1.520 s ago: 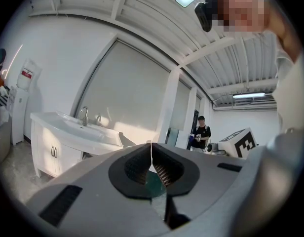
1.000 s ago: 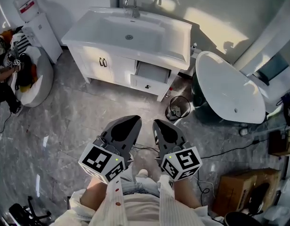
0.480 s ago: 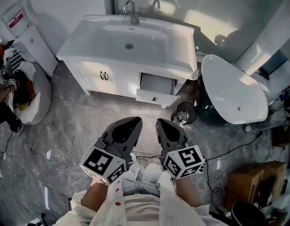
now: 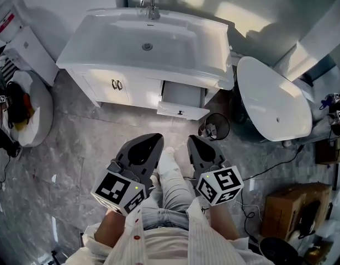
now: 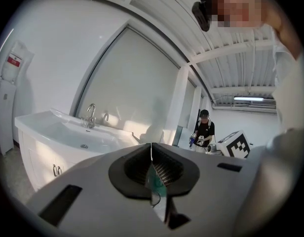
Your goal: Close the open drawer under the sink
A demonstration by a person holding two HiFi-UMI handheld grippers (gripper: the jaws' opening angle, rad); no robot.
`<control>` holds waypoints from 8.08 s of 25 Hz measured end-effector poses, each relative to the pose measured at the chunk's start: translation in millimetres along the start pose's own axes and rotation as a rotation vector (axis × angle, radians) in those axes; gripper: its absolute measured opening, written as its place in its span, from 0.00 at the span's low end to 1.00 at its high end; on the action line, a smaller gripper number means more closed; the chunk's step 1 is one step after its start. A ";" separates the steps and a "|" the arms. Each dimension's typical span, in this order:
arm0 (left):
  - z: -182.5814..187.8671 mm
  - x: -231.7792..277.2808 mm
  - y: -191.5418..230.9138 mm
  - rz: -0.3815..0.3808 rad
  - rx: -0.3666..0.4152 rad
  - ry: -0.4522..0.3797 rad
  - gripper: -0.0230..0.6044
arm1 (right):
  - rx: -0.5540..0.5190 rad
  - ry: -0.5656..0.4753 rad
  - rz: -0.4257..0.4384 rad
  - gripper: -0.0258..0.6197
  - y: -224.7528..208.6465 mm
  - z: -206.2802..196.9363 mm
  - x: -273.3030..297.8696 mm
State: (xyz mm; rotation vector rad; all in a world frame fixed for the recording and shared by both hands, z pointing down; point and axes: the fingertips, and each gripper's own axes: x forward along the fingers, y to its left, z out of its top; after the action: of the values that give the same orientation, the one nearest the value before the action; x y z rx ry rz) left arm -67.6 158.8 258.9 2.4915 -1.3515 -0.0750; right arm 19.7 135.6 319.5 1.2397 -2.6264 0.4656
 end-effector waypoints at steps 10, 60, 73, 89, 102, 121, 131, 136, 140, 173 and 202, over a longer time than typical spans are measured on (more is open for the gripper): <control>15.9 75.2 51.5 -0.010 0.001 0.008 0.07 | 0.027 0.013 -0.018 0.05 -55.2 18.9 69.5; -93.1 257.0 141.1 -0.113 0.012 0.191 0.07 | 0.042 0.086 -0.199 0.05 -187.1 -43.7 196.5; -203.8 255.6 145.9 -0.121 -0.004 0.301 0.07 | 0.056 0.173 -0.201 0.05 -196.6 -158.8 209.3; -281.0 253.9 151.9 -0.128 0.018 0.370 0.07 | 0.082 0.265 -0.176 0.05 -205.3 -234.8 215.4; -329.1 250.9 172.4 -0.105 0.010 0.497 0.07 | 0.112 0.302 -0.171 0.05 -209.1 -254.3 232.5; -324.2 265.7 186.4 -0.043 -0.006 0.480 0.06 | 0.136 0.265 -0.221 0.05 -220.8 -246.0 241.7; -323.4 275.9 191.7 -0.064 0.043 0.484 0.06 | 0.120 0.249 -0.227 0.05 -228.4 -240.5 249.8; -321.7 282.8 194.7 -0.071 0.048 0.473 0.06 | 0.113 0.242 -0.226 0.05 -230.5 -237.2 256.4; -317.9 289.7 198.8 -0.062 0.048 0.458 0.06 | 0.121 0.228 -0.242 0.05 -235.2 -234.0 261.3; -295.7 354.0 237.6 -0.031 0.114 0.420 0.06 | 0.081 0.188 -0.259 0.05 -280.4 -197.6 315.3; -277.8 343.1 202.2 -0.082 0.099 0.407 0.06 | 0.100 0.177 -0.287 0.05 -261.1 -186.0 282.1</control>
State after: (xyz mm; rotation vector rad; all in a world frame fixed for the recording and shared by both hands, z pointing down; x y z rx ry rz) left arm 11.4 -161.0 615.6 2.4613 -1.1056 0.4668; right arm 53.7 -154.4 631.1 1.5006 -2.2579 0.6273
